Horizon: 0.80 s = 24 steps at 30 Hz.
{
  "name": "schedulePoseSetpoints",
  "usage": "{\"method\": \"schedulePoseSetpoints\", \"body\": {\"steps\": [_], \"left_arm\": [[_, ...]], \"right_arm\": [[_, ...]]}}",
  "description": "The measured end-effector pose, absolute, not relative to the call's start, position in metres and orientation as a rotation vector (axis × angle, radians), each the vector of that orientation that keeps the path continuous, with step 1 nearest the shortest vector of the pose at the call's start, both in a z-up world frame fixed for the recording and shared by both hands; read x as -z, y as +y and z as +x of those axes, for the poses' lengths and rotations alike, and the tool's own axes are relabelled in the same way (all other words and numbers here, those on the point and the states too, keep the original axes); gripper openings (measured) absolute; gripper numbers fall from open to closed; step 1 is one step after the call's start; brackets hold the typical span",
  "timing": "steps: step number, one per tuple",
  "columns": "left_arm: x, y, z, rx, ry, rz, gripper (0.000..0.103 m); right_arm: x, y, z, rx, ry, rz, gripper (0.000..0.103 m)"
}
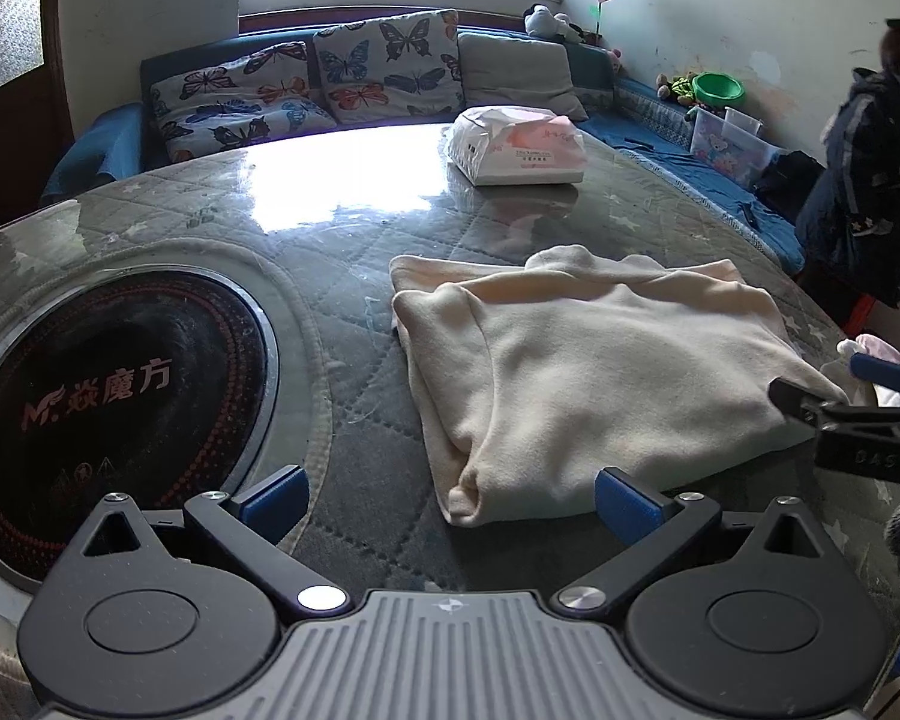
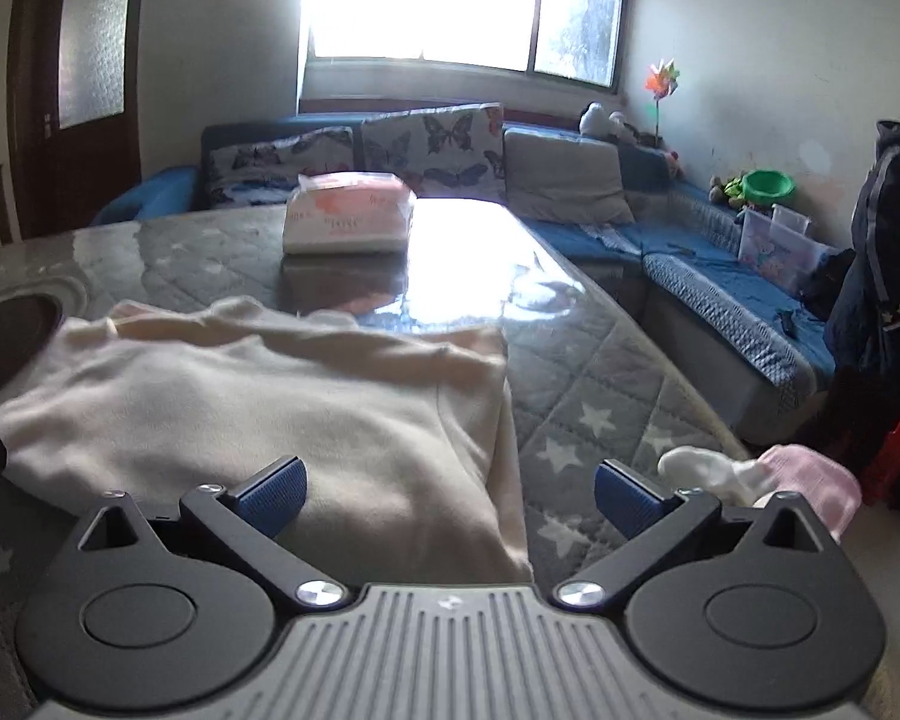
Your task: Fold clothes
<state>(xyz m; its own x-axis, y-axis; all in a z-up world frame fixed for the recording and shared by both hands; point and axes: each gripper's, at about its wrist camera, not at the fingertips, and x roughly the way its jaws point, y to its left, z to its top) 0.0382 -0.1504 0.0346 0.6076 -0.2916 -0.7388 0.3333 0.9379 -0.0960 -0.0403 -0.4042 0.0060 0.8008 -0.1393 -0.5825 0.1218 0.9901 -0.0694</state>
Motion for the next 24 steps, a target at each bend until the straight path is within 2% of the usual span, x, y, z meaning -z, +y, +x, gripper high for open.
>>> {"method": "schedulePoseSetpoints", "body": {"steps": [12,24], "left_arm": [[-0.035,-0.156,0.023,0.361,0.841,0.103,0.103],[-0.037,-0.153,0.005,0.377,0.829,0.123,0.103]], "right_arm": [[-0.026,-0.388,-0.07,0.102,0.567,-0.024,0.103],[-0.024,-0.362,-0.096,0.042,0.601,-0.019,0.103]]}}
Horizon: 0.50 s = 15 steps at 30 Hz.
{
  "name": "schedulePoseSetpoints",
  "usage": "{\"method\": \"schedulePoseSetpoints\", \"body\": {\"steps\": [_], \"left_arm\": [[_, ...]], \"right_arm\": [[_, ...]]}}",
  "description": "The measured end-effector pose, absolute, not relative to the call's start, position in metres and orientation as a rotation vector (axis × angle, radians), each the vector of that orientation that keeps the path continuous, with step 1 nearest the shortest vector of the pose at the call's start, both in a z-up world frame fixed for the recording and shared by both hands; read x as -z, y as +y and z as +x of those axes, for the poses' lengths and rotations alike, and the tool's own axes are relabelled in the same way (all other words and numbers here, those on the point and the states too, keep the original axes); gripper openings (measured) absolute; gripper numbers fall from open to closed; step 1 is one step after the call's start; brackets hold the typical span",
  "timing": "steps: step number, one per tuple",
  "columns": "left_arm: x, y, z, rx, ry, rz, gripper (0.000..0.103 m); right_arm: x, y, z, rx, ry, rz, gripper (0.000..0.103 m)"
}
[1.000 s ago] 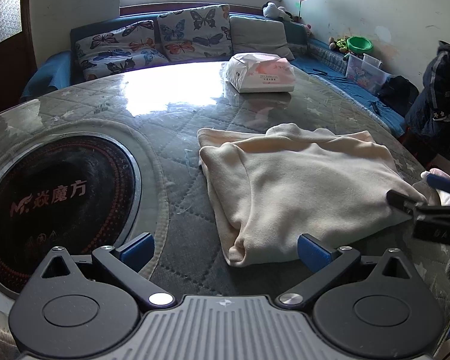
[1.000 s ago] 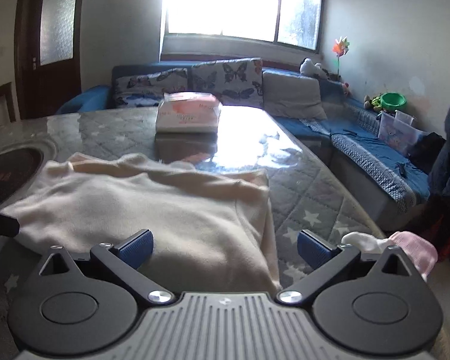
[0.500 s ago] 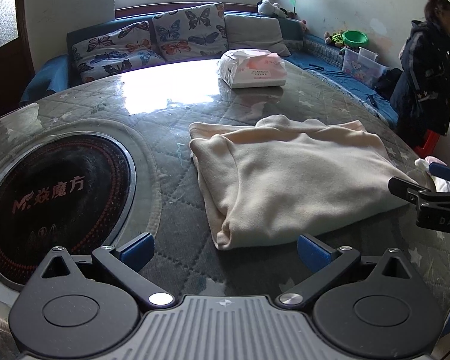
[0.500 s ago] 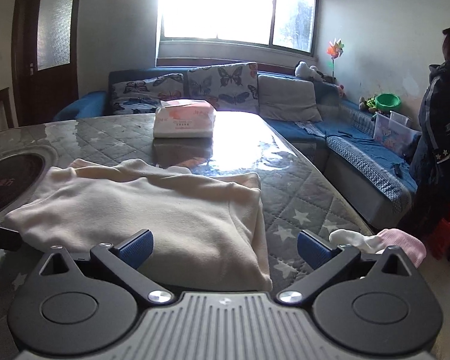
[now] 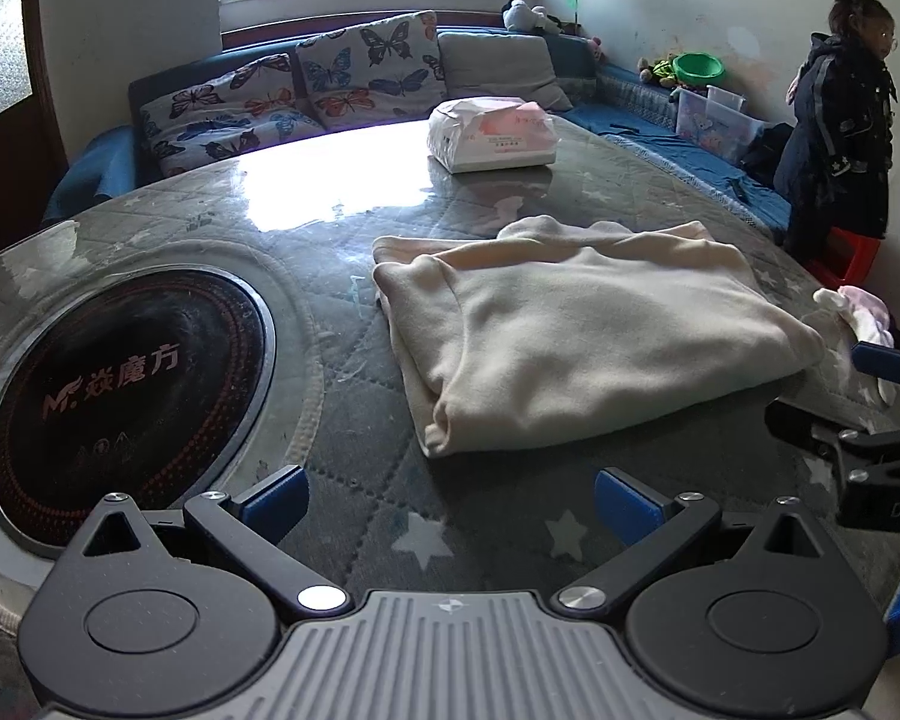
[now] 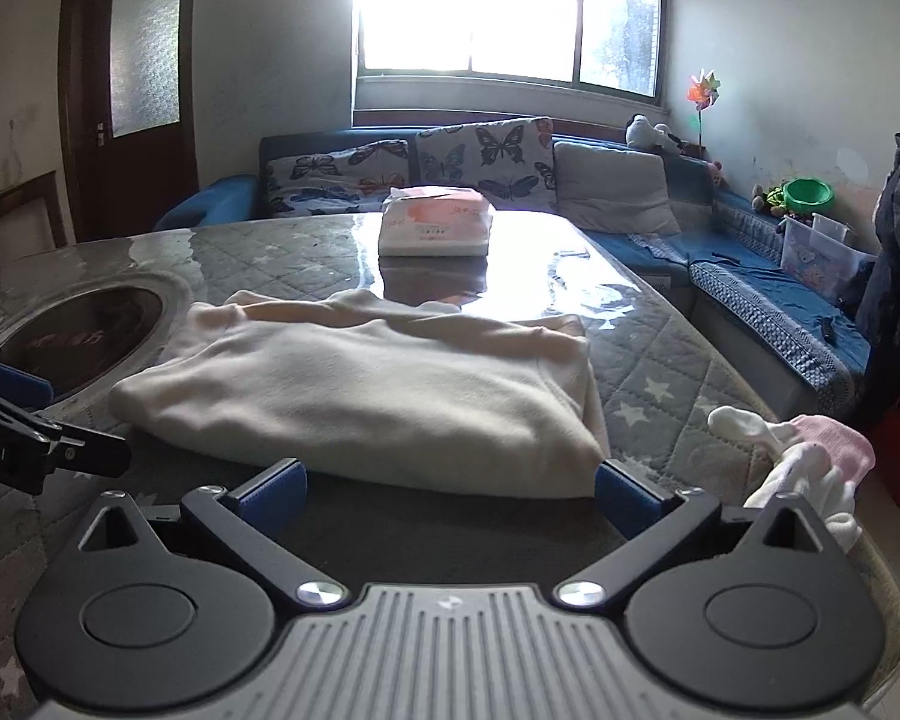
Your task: Fold clothes
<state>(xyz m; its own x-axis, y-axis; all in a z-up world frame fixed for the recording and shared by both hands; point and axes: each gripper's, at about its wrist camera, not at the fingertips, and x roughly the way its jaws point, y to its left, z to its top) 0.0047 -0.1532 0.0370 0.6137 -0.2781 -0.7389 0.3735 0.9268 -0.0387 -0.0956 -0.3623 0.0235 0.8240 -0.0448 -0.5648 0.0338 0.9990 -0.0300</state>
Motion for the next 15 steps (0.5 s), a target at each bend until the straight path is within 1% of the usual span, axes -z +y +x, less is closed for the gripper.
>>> {"method": "schedulePoseSetpoints", "body": {"steps": [15], "left_arm": [[-0.037,-0.149,-0.015,0.367,0.837,0.134,0.103]], "right_arm": [[-0.025,-0.346,-0.116,0.025,0.605,-0.031,0.103]]}}
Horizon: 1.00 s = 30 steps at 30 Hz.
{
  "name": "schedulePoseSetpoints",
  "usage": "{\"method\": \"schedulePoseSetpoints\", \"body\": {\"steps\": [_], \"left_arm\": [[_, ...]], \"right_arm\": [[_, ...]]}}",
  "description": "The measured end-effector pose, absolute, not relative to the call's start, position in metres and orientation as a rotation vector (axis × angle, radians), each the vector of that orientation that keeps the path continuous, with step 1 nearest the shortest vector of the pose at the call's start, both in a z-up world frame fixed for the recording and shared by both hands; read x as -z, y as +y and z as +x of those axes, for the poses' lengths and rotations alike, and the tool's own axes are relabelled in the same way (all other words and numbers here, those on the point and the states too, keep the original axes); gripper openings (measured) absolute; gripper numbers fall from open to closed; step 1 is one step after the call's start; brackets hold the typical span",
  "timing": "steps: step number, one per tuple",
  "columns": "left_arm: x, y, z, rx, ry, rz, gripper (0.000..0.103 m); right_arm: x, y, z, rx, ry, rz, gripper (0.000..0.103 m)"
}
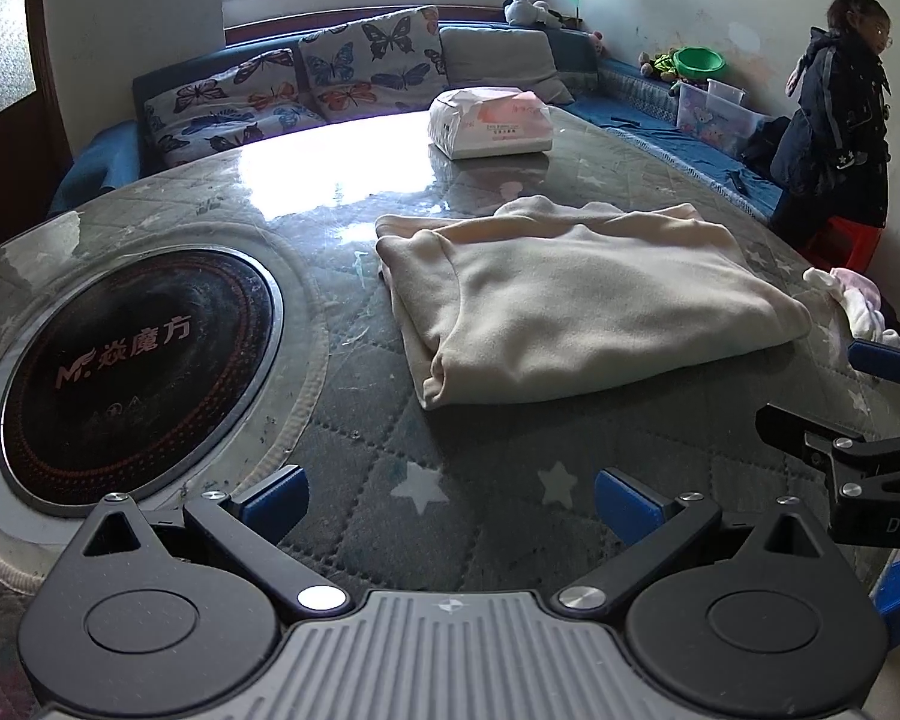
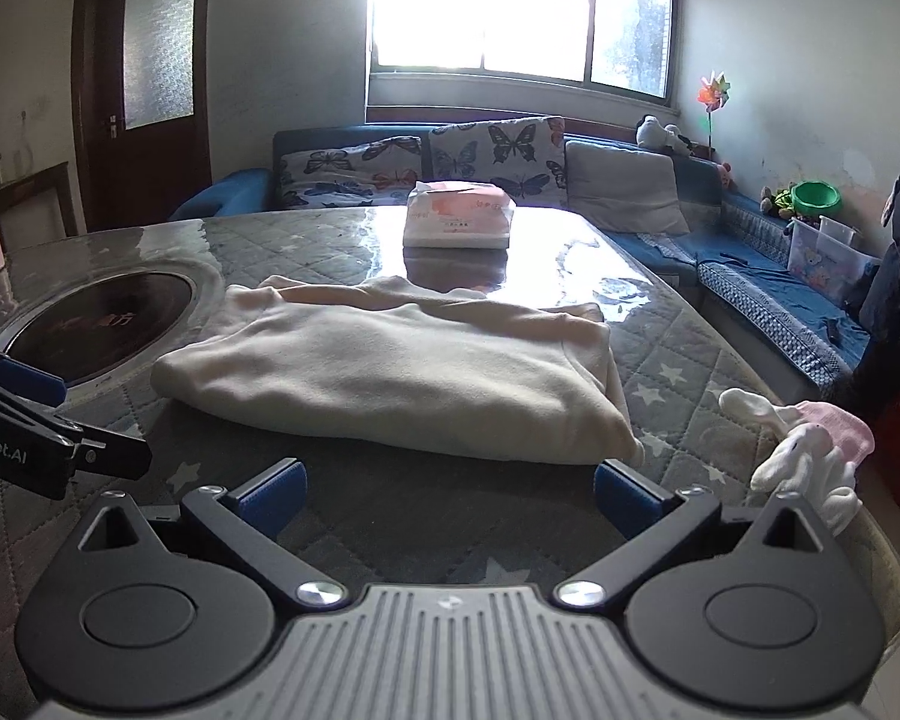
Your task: Fold clothes
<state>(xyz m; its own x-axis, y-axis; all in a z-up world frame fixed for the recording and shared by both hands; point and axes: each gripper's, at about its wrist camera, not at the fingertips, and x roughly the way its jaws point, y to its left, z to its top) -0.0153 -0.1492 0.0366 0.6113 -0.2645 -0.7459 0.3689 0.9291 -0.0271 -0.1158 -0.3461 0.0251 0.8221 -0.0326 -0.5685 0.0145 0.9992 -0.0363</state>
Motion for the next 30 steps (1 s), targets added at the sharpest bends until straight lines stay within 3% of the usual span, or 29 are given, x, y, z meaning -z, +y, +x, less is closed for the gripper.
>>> {"method": "schedulePoseSetpoints", "body": {"steps": [30], "left_arm": [[-0.038,-0.151,-0.037,0.368,0.809,0.164,0.103]], "right_arm": [[-0.024,-0.333,-0.134,0.005,0.61,-0.032,0.103]]}}
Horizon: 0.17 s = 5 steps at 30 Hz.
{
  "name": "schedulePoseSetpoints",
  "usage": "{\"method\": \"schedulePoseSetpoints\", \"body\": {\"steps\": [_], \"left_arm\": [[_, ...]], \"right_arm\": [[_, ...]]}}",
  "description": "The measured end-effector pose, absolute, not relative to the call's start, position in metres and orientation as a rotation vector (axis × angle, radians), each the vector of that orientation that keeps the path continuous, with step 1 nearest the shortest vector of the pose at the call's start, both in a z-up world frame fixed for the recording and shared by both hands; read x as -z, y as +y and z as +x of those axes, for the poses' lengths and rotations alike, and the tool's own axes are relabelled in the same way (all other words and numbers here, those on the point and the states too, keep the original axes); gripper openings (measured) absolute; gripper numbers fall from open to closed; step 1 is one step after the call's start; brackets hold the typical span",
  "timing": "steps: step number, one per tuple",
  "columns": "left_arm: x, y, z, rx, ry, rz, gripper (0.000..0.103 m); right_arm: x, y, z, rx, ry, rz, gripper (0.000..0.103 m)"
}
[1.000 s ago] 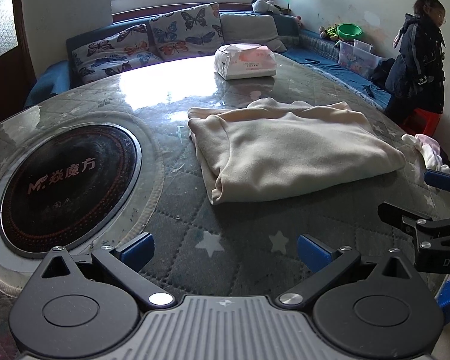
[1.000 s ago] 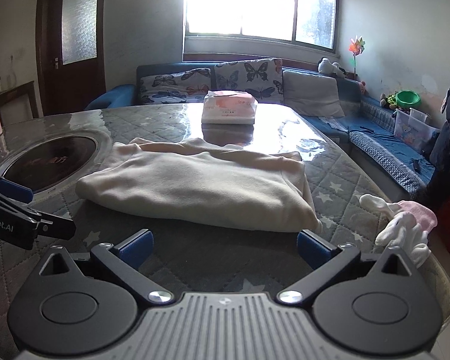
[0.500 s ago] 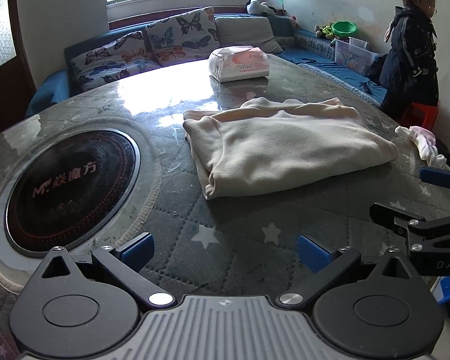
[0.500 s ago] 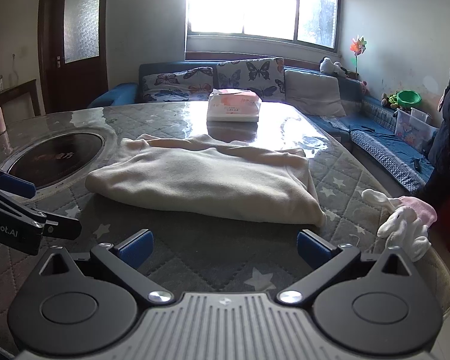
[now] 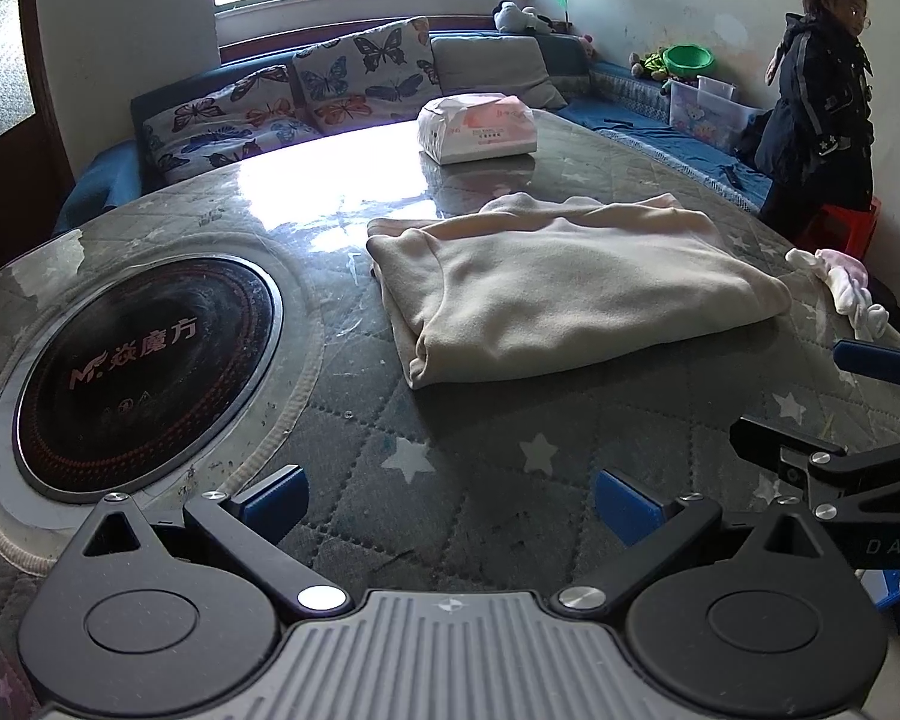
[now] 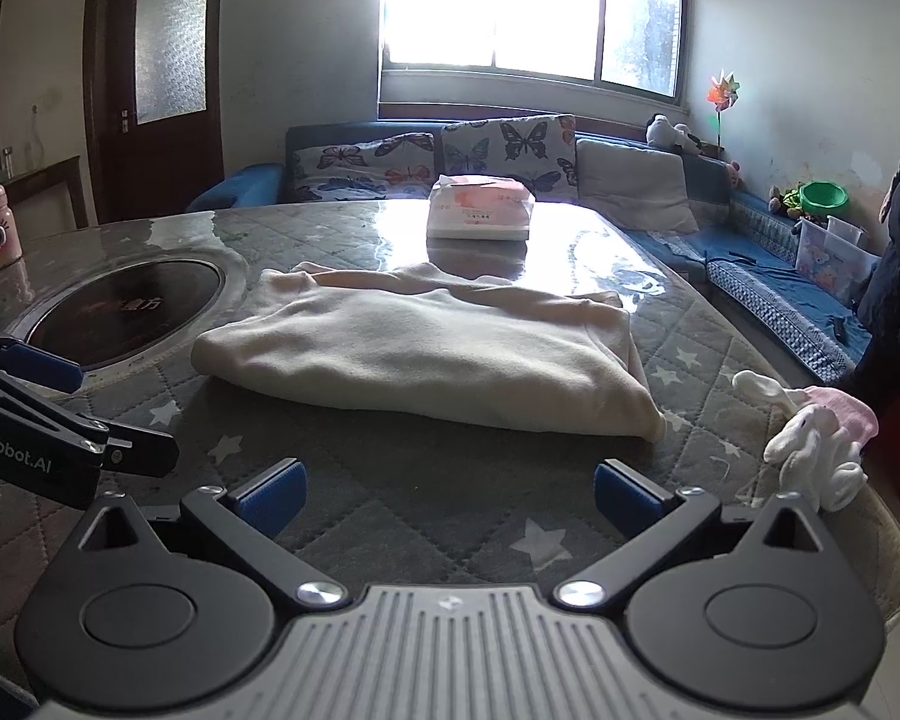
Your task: Fold clothes
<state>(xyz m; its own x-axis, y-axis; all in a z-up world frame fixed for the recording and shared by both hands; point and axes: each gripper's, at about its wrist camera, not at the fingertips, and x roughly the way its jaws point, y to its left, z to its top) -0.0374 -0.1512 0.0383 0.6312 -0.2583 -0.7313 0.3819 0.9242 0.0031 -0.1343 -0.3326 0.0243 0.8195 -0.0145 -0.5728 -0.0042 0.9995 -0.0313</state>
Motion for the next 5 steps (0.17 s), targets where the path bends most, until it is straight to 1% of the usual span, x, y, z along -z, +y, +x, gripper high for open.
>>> {"method": "schedulePoseSetpoints", "body": {"steps": [5], "left_arm": [[-0.04,-0.1506,-0.0387,0.367,0.802,0.163,0.103]], "right_arm": [[-0.0246,-0.3337,-0.1375,0.011,0.606,-0.028,0.103]]}}
